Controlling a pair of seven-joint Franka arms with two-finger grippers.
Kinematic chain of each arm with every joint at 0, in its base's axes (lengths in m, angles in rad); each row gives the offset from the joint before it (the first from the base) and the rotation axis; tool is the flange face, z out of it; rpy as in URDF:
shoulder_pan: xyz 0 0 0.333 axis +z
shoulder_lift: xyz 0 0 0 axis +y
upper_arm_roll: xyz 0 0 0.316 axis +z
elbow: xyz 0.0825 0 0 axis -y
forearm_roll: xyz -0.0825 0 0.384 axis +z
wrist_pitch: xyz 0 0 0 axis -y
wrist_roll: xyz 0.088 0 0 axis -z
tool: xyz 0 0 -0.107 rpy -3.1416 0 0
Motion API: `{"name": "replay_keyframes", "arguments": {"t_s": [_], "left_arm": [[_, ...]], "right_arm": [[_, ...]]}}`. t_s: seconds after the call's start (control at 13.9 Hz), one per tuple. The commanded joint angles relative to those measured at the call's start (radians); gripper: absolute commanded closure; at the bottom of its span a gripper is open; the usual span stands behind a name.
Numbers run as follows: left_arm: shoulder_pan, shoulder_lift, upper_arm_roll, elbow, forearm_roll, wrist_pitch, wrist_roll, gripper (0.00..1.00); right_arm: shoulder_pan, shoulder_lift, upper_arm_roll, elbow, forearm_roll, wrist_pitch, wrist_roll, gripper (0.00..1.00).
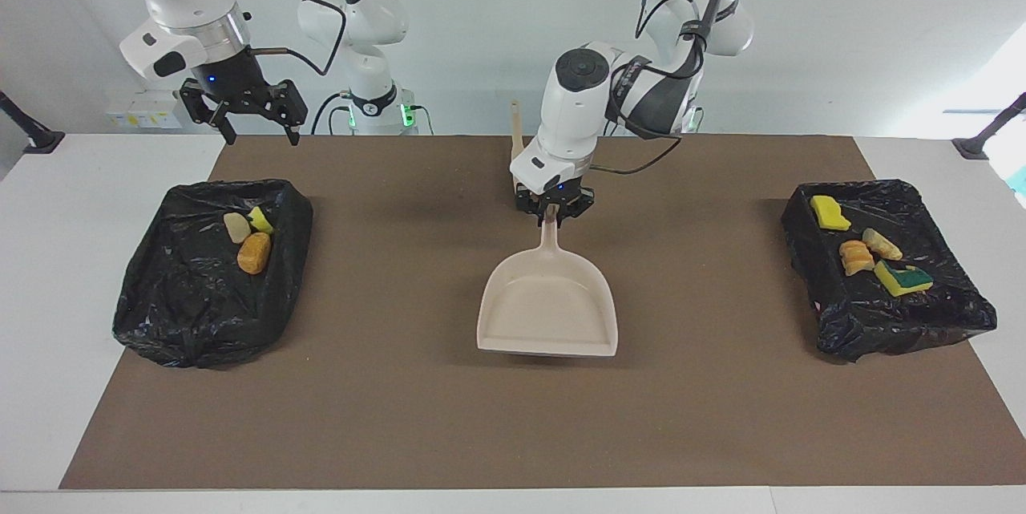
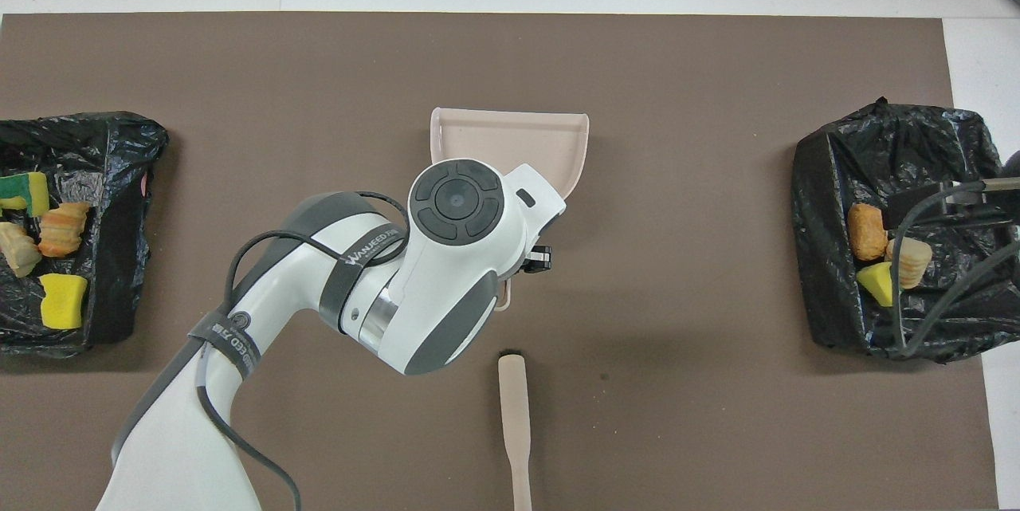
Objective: Sweep and dump trash in bin
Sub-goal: 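Set the dustpan down and release it with the left gripper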
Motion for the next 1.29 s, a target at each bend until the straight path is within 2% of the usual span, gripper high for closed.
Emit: {"name": "replay_keyframes", "arguments": {"t_s": [0.0,0.07,0.29,0.36,0.57,0.65,0.72,0.93,1.22], "left_arm": [[-0.038,0.015,0.012,-0.025,-0.028,0.058,-0.009,1.0],[-0.064,0.047,0.014,-0.025,-0.03,0.082,-0.025,1.0],[-0.075,0.067,0.014,-0.027,-0.03,0.114,-0.164,1.0],[-0.087,0.096,0.014,-0.028,-0.028,0.145,-0.183,1.0],[-0.086,0.099,0.014,-0.027,-0.028,0.142,-0.177,1.0],[-0.084,0.099,0.014,-0.027,-0.027,0.142,-0.172,0.63],[-0.081,0.098,0.016,-0.025,-0.024,0.145,-0.169,0.01],[-0.057,0.067,0.019,-0.021,-0.022,0.102,-0.167,0.0],[0.041,-0.019,0.023,-0.016,-0.016,0.03,-0.118,0.0]], "right_arm": [[-0.014,0.01,0.008,0.014,0.016,0.003,0.017,0.0],[-0.014,0.01,0.008,0.014,0.016,0.003,0.017,0.0],[-0.013,0.01,0.008,0.014,0.016,0.003,0.017,0.0],[-0.014,0.01,0.008,0.014,0.016,0.003,0.017,0.0],[-0.012,0.01,0.008,0.014,0.016,0.003,0.017,0.0],[-0.012,0.01,0.008,0.014,0.016,0.003,0.017,0.0],[-0.013,0.01,0.008,0.014,0.016,0.003,0.017,0.0],[-0.014,0.01,0.008,0.014,0.016,0.003,0.017,0.0],[-0.014,0.01,0.008,0.014,0.016,0.003,0.017,0.0]]}}
